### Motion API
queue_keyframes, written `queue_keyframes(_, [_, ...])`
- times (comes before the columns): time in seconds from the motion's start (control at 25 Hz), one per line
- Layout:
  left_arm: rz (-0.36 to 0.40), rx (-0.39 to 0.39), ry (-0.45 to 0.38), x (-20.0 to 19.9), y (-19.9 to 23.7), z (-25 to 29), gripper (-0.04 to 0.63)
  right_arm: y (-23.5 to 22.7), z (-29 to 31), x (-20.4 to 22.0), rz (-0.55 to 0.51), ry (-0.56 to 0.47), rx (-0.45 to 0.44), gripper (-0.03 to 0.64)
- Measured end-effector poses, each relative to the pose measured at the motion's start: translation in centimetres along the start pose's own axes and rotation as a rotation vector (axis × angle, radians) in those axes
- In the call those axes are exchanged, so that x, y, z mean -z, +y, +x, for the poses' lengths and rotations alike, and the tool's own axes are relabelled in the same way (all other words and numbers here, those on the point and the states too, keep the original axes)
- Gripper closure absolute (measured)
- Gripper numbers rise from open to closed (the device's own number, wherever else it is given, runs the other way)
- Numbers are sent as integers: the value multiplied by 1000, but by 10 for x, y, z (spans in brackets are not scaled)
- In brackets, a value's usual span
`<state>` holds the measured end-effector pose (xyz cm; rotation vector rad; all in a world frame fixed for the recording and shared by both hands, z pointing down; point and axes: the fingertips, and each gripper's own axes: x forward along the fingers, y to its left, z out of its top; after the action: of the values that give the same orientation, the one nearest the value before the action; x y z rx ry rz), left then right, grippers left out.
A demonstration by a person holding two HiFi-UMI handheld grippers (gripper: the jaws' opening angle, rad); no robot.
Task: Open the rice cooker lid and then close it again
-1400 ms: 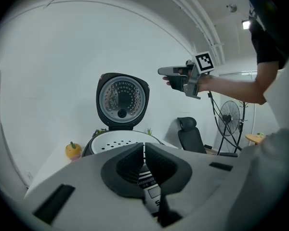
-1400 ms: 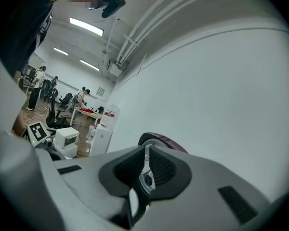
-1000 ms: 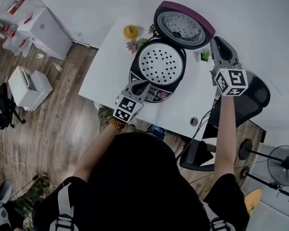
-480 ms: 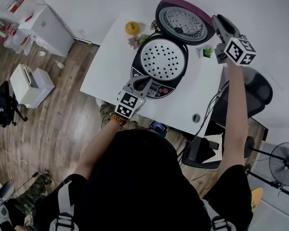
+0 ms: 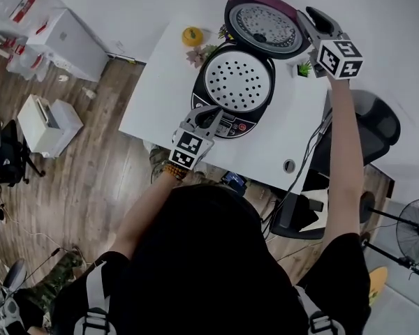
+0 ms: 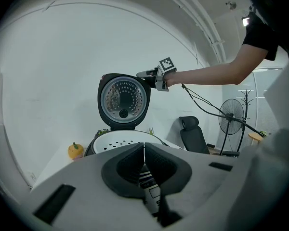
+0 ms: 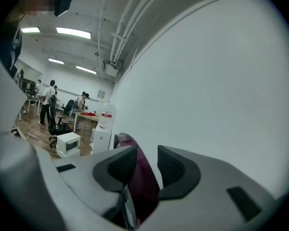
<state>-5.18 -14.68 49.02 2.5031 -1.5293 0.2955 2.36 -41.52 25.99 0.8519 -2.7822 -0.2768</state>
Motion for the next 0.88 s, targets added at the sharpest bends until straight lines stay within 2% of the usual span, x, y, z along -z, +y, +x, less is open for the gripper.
queue_keyframes(0.08, [9,-3,4,0,0,0,572,1,2,3,-17,14,-1,489])
queue_keyframes(0.28, [2,-5,8,1,0,1,572,-6,4,8,105,-19,-23,484])
queue_keyframes(0.56, [19,-15,10,1,-1,1,572,-6,2,6,151,-63,-32,472])
queue_keyframes(0.68, [-4,-1,59,4,-4,-1,571,-7,0,9,171,-68,-33,468])
queue_keyframes(0.88, [-13,-55,100,16,7,-21,569,-7,2,7,194,-88,-52,462])
